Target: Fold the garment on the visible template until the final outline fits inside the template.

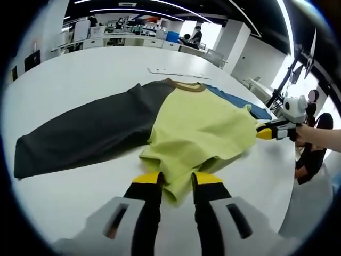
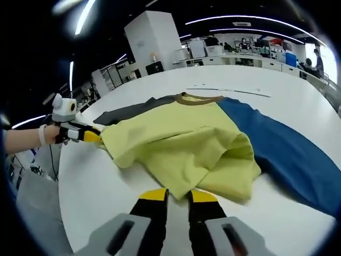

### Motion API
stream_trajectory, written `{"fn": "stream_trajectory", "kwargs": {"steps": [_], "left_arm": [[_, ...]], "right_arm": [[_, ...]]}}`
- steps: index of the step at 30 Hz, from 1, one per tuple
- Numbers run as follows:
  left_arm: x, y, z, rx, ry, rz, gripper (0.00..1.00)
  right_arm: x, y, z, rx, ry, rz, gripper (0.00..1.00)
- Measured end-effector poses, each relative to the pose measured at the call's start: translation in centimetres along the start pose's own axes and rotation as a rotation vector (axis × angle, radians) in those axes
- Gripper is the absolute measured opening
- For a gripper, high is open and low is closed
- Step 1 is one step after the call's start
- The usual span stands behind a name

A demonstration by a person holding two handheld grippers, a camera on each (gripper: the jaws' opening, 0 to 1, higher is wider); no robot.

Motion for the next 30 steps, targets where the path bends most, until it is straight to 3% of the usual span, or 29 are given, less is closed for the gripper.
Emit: {"fn": "stream_trajectory", "kwargs": {"steps": [14, 30], "left_arm": [[-0.1, 0.1, 0.0, 0.021, -0.045, -0.001, 0.01], [0.1, -2.2, 0.0, 0.091, -0.099, -0.006, 0.00]], "right_arm": [[0.0, 0.0, -0.2, -0.005, 0.028, -0.010, 0.00], [0.4, -1.2, -0.4, 0.009, 0.001, -0.013, 0.00]]}}
Point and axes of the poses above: the point that each gripper's makers call its tool centre point, and the gripper's own axes: y roughly forward along the fingers, x roughly to its right, z roughly out of its top, the point moved 8 cm from there along -y, roughly backward along the fingers, and after that the axes turned 11 degrees about -z, right-handed, at the moved point
